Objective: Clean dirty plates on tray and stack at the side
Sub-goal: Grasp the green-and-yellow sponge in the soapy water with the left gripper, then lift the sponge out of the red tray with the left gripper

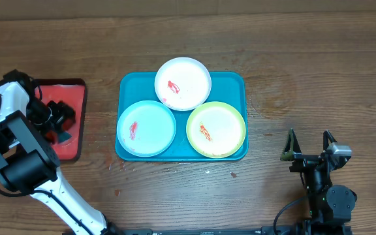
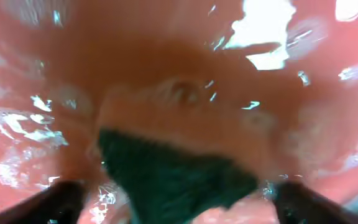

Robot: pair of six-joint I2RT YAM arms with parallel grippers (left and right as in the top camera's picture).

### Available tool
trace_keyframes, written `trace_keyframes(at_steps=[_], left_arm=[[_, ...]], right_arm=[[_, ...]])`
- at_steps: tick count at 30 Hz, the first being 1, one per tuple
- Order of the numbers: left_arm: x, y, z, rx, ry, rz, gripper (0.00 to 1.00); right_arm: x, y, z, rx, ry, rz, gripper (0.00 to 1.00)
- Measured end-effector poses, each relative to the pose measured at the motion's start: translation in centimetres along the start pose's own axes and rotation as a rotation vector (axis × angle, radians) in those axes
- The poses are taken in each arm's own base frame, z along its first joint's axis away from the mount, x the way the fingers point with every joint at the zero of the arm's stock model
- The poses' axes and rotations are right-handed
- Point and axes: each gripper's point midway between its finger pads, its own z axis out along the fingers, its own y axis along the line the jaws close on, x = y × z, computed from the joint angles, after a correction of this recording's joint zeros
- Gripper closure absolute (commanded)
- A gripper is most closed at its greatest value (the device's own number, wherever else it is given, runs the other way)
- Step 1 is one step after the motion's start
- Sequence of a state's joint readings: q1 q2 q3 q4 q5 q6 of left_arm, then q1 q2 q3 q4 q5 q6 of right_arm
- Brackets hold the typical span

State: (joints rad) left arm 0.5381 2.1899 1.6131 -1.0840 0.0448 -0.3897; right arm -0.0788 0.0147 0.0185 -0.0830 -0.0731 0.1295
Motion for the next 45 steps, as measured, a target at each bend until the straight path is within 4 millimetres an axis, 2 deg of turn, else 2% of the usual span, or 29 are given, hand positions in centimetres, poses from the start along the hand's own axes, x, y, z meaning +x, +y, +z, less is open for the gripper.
trace_keyframes(at_steps=[4, 5, 7, 10, 15, 17, 21, 23, 30, 33, 34, 38, 41, 43, 45], left_arm=[[-0.5, 0.0, 0.0, -0.005, -0.023, 0.003, 0.63], [-0.6, 0.0, 0.0, -0.005, -0.027, 0.002, 0.75], [-0.7, 0.1, -0.1, -0.004, -0.029, -0.002, 0.86], [-0.7, 0.0, -0.1, 0.001, -0.029, 0.001, 0.95], [-0.5, -0.1, -0.2, 0.003, -0.019, 0.005, 0.96], [0.4, 0.2, -0.3, -0.013, 0.021, 0.003, 0.96], [1.0, 0.4, -1.7, -0.034, 0.073, 0.002, 0.96], [0.5, 0.1, -3.4, -0.031, 0.064, 0.004, 0.96], [-2.3, -1.4, -11.8, 0.027, -0.078, 0.012, 0.96], [-3.2, -1.9, -14.1, 0.053, -0.140, 0.015, 0.96], [-3.5, -2.0, -14.3, 0.058, -0.152, 0.015, 0.96], [-5.7, -2.6, -13.5, 0.074, -0.232, 0.017, 0.96], [-7.0, -2.8, -10.7, 0.073, -0.261, 0.016, 0.96], [-7.0, -2.7, -8.3, 0.067, -0.247, 0.016, 0.96], [-6.4, -2.6, -6.7, 0.063, -0.209, 0.015, 0.96]], right_arm=[[0.0, 0.0, 0.0, 0.000, 0.000, 0.000, 0.00], [0.0, 0.0, 0.0, 0.000, 0.000, 0.000, 0.00], [0.0, 0.0, 0.0, 0.000, 0.000, 0.000, 0.00], [0.0, 0.0, 0.0, 0.000, 0.000, 0.000, 0.00], [0.0, 0.0, 0.0, 0.000, 0.000, 0.000, 0.00], [0.0, 0.0, 0.0, 0.000, 0.000, 0.000, 0.00], [0.0, 0.0, 0.0, 0.000, 0.000, 0.000, 0.00], [0.0, 0.0, 0.0, 0.000, 0.000, 0.000, 0.00], [0.0, 0.0, 0.0, 0.000, 0.000, 0.000, 0.00], [0.0, 0.0, 0.0, 0.000, -0.001, 0.000, 0.00], [0.0, 0.0, 0.0, 0.000, 0.000, 0.000, 0.00], [0.0, 0.0, 0.0, 0.000, 0.000, 0.000, 0.00], [0.0, 0.0, 0.0, 0.000, 0.000, 0.000, 0.00], [0.0, 0.0, 0.0, 0.000, 0.000, 0.000, 0.00], [0.0, 0.0, 0.0, 0.000, 0.000, 0.000, 0.00]])
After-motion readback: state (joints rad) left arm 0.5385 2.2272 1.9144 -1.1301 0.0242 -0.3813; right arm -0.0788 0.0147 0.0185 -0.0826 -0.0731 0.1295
